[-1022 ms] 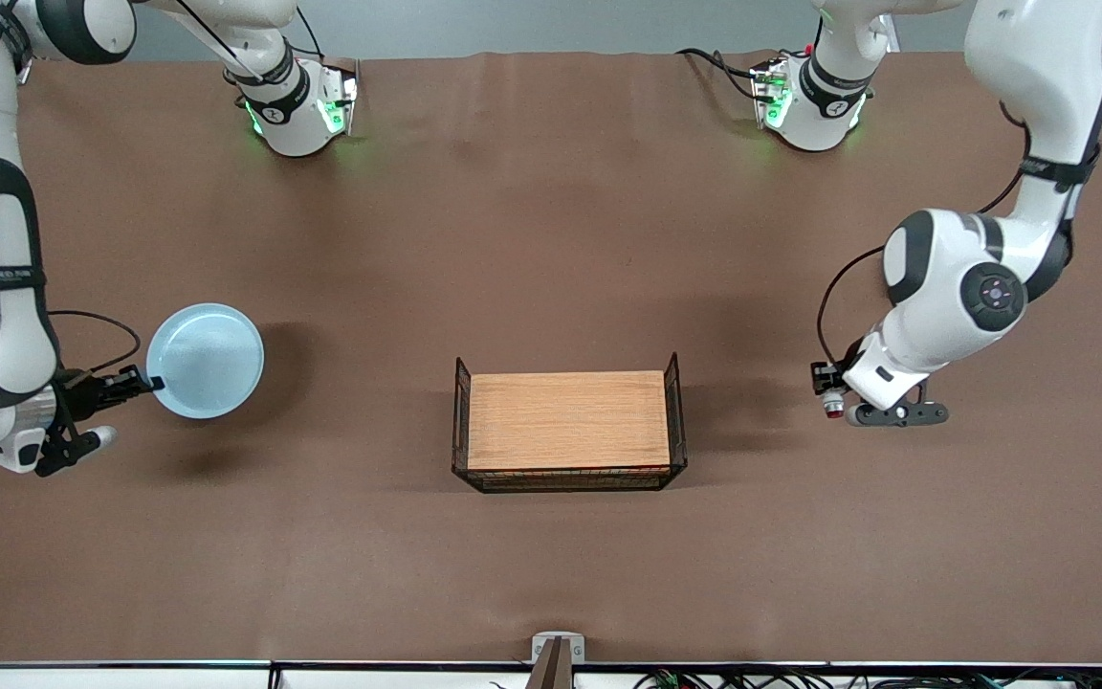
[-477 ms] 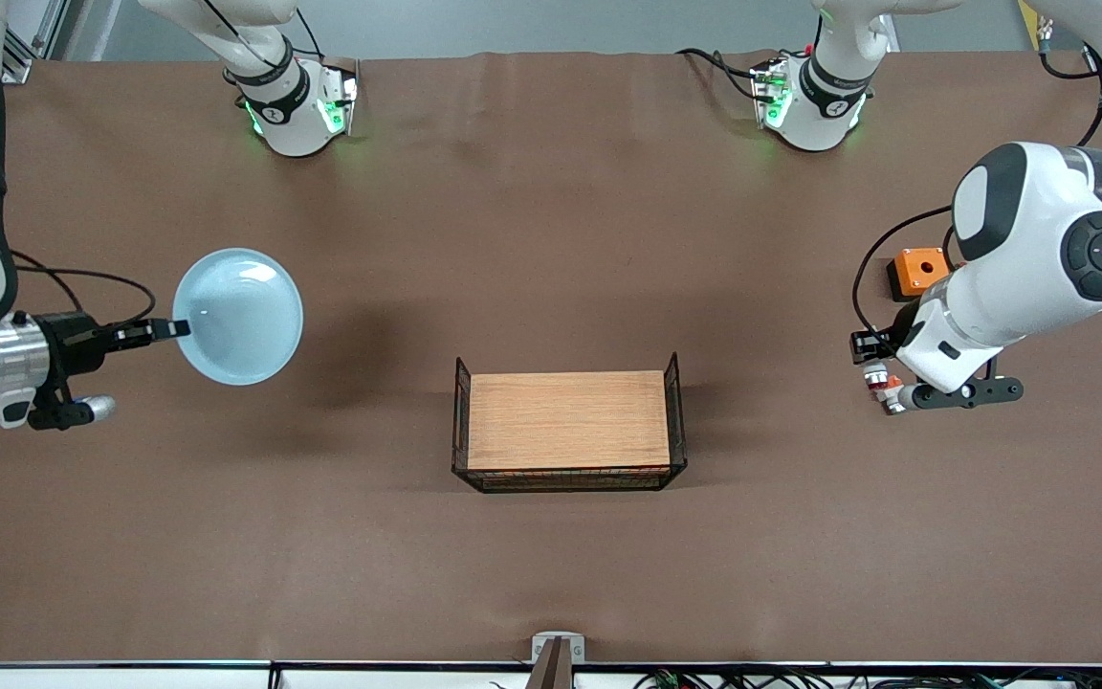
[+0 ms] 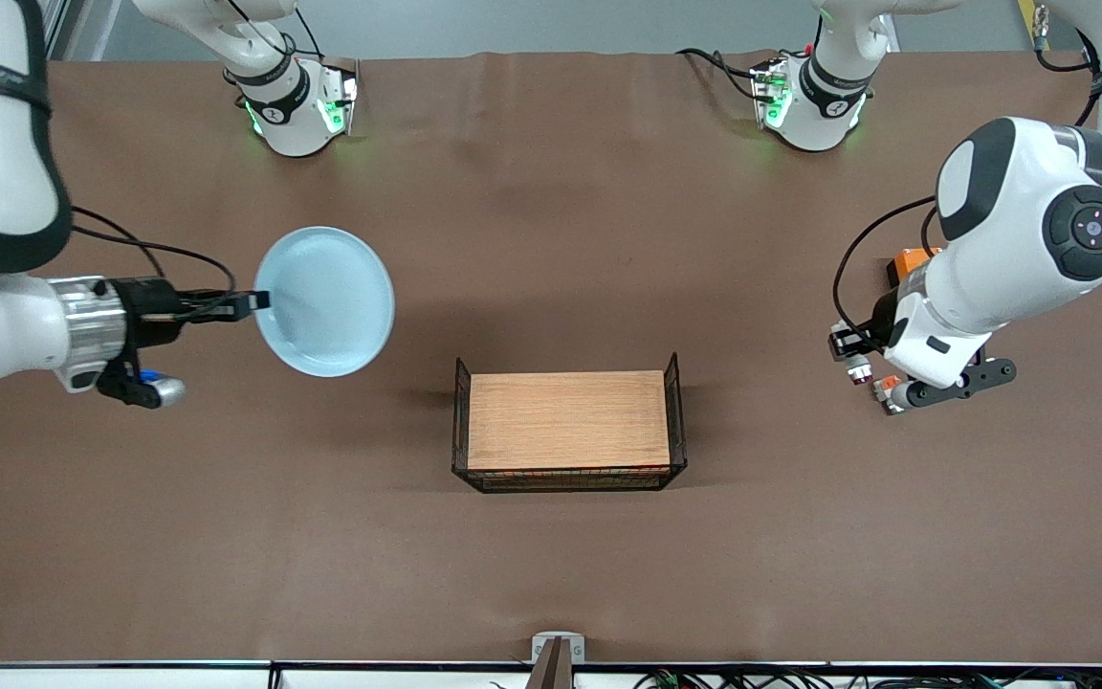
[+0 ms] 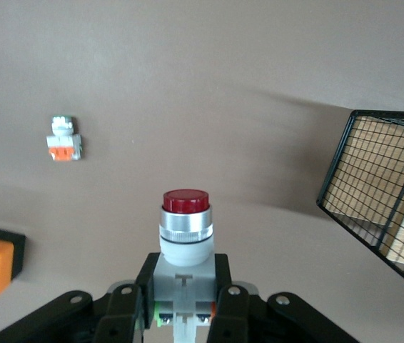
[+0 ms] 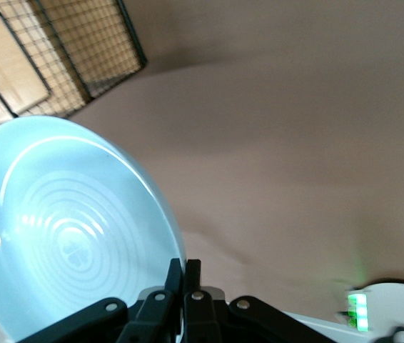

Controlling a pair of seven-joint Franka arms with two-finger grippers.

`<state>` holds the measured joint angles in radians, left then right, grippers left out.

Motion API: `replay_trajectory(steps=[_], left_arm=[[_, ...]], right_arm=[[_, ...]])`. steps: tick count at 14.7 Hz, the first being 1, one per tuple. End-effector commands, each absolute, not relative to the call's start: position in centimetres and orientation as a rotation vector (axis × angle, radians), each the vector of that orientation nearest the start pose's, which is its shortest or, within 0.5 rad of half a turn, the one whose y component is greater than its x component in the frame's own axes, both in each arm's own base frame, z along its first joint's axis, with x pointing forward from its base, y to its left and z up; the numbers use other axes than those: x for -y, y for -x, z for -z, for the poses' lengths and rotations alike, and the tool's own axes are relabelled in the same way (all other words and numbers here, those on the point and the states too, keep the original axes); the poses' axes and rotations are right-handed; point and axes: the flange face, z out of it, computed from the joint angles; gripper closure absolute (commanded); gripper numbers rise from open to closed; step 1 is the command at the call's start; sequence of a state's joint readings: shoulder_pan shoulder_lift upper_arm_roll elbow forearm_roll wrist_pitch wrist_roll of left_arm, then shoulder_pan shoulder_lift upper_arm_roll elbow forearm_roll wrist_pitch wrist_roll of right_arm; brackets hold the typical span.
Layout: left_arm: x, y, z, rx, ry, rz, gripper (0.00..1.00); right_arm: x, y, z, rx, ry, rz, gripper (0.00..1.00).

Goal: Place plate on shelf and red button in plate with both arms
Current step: 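Lift the plate with the right gripper while the left gripper lifts the button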

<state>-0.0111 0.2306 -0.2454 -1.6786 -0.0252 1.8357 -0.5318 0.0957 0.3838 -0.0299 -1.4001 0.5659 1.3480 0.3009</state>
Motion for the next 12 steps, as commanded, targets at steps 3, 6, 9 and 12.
replay_trajectory(steps=[3,6,9,12], left_arm=[[18.0,-57.7,-49.7,0.647,3.105,-0.194,0.75],[20.3,-56.9,-50.6,0.749,3.082,-0.192,0.75],[22.3,-56.4,-50.9,0.841,3.065,-0.193,0.75],[23.4,-56.4,-51.4,0.917,3.071,-0.212,0.75]], right_arm=[[-21.1,-60.5,-50.2,-0.541,2.564,-0.65,1.0],[-27.0,-59.0,-51.2,-0.625,2.568,-0.613,1.0],[-30.8,-58.0,-51.8,-0.744,2.528,-0.608,1.0],[-32.3,-57.8,-51.7,-0.885,2.489,-0.589,1.0]])
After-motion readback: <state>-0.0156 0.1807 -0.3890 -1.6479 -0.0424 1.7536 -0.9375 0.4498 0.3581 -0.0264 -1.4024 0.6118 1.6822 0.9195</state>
